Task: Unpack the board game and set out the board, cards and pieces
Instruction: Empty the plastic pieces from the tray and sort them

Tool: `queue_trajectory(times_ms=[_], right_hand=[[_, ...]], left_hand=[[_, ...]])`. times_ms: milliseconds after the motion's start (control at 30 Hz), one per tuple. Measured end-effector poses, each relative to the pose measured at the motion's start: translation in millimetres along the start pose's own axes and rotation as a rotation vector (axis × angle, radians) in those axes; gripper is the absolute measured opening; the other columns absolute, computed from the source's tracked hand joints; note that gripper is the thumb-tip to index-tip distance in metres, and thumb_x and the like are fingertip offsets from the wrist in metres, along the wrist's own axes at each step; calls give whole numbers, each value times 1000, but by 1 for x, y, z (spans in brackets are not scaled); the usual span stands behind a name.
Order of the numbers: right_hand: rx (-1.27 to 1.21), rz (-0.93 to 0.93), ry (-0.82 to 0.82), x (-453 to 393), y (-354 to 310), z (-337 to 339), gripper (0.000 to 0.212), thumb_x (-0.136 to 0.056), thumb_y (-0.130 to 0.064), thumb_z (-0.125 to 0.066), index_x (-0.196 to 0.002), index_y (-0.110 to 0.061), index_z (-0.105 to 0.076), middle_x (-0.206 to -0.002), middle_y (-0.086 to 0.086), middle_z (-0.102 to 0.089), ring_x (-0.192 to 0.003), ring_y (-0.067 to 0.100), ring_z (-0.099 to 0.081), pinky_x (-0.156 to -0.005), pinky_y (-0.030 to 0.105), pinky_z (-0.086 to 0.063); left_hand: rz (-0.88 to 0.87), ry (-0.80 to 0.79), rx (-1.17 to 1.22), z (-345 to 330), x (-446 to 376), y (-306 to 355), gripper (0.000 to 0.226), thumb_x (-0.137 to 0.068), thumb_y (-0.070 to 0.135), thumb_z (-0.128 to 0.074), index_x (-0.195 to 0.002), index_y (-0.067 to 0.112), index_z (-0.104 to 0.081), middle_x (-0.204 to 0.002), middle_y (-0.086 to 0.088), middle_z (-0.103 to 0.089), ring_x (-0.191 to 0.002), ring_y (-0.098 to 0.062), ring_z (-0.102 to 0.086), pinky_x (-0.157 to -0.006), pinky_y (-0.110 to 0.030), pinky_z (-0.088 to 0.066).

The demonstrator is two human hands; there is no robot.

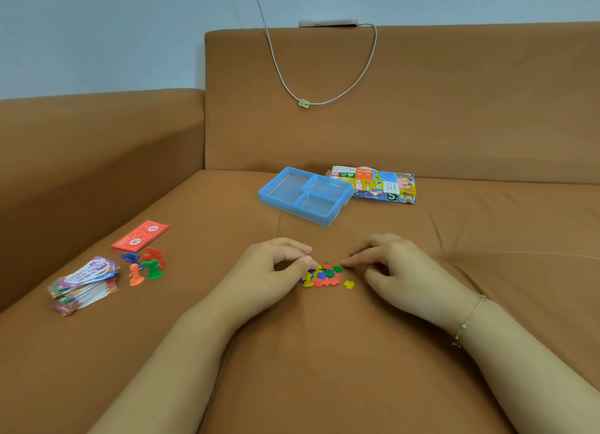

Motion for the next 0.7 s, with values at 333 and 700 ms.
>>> queue_trajectory(times_ms=[333,700], right_hand=[[-21,37,-9,0,-7,-2,45,-84,-4,-48,-110,-33,-70,-109,-19,-59,-105,2,-44,-85,1,-28],[-31,2,9,0,-1,0,40,-85,-8,-50,-109,-34,-70,-109,-19,-59,-102,0,-48,-84,10,-36]], left_hand=[[-11,-91,-153,-12,-3,-2,26,-96,36,-49,-117,38,-65,-127,24,-52,-123,7,-36,-94,-4,-24],[-43,-166,-286,-20,-2,1,31,-98,44,-39,-125,48,-54,-137,29,-42,-129,9,-25,-113,-29,-19]])
Point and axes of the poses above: each hand's wrist, its own x-axis away from the middle knuckle, its own z-axis out of the back of the hand, y = z × x, the point moved 8 cm from there along -x, towards the middle knuckle
